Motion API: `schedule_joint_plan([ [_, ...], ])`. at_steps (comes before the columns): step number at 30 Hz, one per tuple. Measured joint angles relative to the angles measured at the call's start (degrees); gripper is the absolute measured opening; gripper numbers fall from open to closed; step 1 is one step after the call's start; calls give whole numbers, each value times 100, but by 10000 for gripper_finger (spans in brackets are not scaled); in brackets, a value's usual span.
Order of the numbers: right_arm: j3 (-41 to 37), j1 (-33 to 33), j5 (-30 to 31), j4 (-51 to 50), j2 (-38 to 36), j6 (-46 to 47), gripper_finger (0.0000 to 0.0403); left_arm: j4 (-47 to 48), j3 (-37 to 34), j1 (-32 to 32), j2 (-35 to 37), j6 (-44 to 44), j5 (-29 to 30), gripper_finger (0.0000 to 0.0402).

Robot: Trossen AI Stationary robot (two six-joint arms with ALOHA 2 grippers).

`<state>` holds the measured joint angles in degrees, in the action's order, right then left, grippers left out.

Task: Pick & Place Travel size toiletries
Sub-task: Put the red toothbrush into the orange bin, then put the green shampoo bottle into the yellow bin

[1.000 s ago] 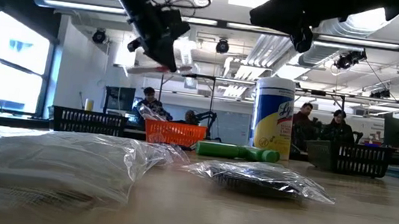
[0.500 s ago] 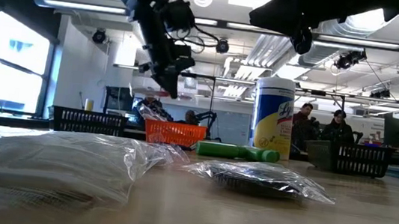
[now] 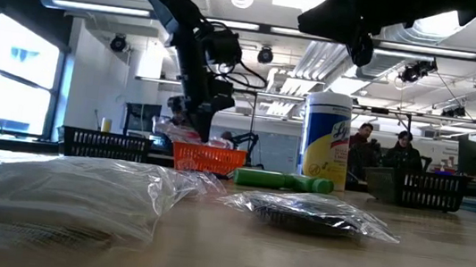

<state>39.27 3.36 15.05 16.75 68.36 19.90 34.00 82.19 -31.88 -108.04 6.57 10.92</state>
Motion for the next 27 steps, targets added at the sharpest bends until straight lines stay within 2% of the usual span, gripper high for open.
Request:
schedule_joint_plan([
  [8,0,0,0,2,0,0,62,-77,2,0,8,-33,-14,50],
  [20,0,-92,0,2,0,-20,62,-79,145,-1,10,-118,-160,144],
  [27,0,-115,-2,2,0,-61,62,145,619,0,10,-33,-157,156],
])
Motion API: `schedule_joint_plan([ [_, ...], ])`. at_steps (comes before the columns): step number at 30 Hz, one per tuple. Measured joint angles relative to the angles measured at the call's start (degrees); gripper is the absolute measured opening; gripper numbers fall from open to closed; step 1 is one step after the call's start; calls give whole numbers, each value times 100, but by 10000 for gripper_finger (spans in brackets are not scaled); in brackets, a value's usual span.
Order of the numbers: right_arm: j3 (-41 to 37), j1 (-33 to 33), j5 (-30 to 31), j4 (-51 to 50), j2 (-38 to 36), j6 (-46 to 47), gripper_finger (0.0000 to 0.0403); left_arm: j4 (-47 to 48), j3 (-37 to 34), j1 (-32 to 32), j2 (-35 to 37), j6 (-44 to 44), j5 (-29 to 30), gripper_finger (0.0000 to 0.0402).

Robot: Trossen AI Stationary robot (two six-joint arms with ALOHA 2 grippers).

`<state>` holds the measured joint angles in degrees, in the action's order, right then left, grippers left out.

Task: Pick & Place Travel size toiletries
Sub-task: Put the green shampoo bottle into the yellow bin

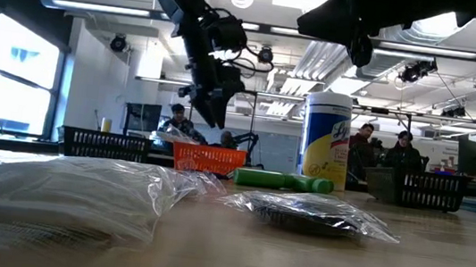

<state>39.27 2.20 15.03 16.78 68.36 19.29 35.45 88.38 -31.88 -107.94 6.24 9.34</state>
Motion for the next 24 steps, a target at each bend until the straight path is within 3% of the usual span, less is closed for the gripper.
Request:
schedule_joint_plan([
  [8,0,-82,-20,0,0,-6,62,315,293,126,97,210,-423,156],
  [18,0,-274,-24,17,0,-92,62,154,304,852,419,302,-455,156],
  [24,0,-274,-46,20,0,-162,62,123,298,1161,755,163,-479,115],
])
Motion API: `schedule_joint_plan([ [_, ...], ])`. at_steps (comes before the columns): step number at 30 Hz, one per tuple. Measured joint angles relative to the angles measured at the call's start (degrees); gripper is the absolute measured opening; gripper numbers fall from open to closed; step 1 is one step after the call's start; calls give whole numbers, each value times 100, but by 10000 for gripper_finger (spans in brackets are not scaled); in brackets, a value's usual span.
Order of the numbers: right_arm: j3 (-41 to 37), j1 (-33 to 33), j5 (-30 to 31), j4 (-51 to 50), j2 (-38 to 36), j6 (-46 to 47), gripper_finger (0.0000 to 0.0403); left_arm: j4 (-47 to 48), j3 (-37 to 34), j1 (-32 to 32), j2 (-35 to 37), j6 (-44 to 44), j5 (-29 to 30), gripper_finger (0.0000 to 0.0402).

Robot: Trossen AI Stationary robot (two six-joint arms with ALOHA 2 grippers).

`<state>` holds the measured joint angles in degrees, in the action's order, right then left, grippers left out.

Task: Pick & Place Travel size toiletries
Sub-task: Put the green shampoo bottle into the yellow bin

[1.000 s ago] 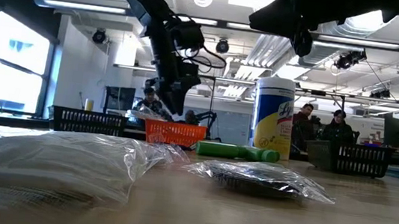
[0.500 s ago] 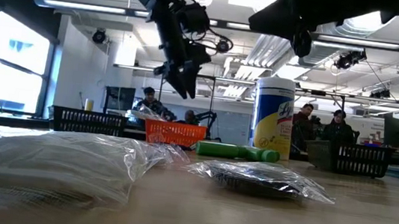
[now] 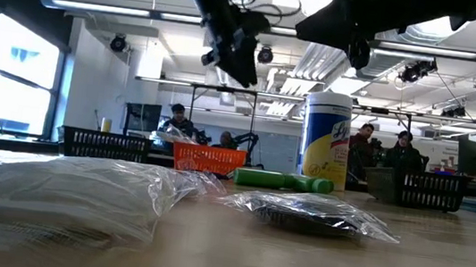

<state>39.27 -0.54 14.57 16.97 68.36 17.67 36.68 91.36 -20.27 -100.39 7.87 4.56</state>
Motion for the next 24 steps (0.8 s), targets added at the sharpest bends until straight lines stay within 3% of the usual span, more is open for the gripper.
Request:
schedule_joint_plan([
  [5,0,2,-217,-2,0,-96,62,72,-66,152,250,-156,-18,48],
  [9,0,4,-415,-21,0,-125,62,-473,-683,235,604,-14,-16,6],
  [20,0,4,-470,-86,0,-139,62,-2522,-3229,1112,2231,493,-83,14],
  [24,0,0,-456,-97,0,-149,62,-3100,-3830,1542,2685,622,-98,14],
])
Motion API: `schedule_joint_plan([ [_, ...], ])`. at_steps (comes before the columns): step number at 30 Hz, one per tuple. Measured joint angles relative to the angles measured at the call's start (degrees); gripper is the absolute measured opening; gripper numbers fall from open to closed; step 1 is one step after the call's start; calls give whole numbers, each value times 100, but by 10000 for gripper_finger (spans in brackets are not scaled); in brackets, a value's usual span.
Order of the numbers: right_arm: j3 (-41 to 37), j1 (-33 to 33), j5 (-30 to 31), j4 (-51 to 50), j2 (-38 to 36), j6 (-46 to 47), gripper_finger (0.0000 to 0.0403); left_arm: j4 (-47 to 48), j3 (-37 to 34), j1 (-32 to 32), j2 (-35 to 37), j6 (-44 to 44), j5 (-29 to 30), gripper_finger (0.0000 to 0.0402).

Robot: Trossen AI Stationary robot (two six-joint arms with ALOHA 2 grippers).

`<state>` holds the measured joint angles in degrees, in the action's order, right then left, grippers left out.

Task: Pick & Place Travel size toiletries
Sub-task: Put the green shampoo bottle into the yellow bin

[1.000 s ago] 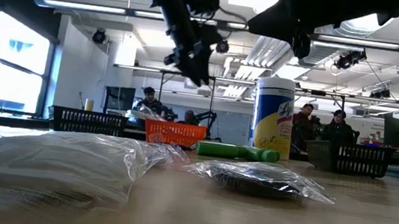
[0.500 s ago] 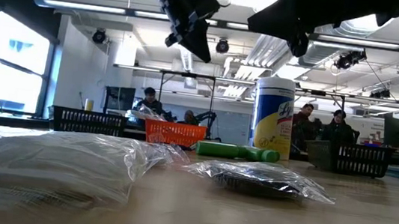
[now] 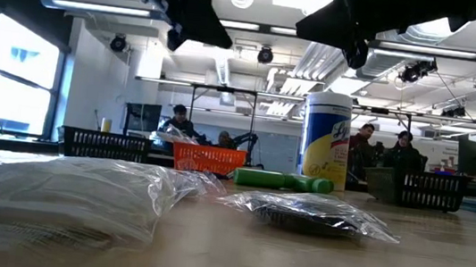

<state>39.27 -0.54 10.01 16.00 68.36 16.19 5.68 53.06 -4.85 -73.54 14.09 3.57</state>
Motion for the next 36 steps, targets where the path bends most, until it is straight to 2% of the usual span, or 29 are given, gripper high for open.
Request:
schedule_joint_plan([
  [9,2,4,33,-84,0,-122,62,-261,-301,770,307,152,0,14],
  [15,2,4,-45,-123,0,-110,62,-241,-306,910,278,335,-2,14],
  [21,2,4,-468,-126,0,-104,62,-313,-306,904,278,1343,-7,14],
  [24,2,13,-722,-123,0,12,62,-320,-306,963,278,1092,147,14],
  [29,2,20,-737,-174,0,195,62,-510,-304,1444,280,390,746,13],
  [32,2,20,-651,-273,0,222,62,-548,-356,1687,280,239,793,4],
  [36,2,29,-654,-365,0,493,62,-1165,-818,1901,320,287,804,2],
])
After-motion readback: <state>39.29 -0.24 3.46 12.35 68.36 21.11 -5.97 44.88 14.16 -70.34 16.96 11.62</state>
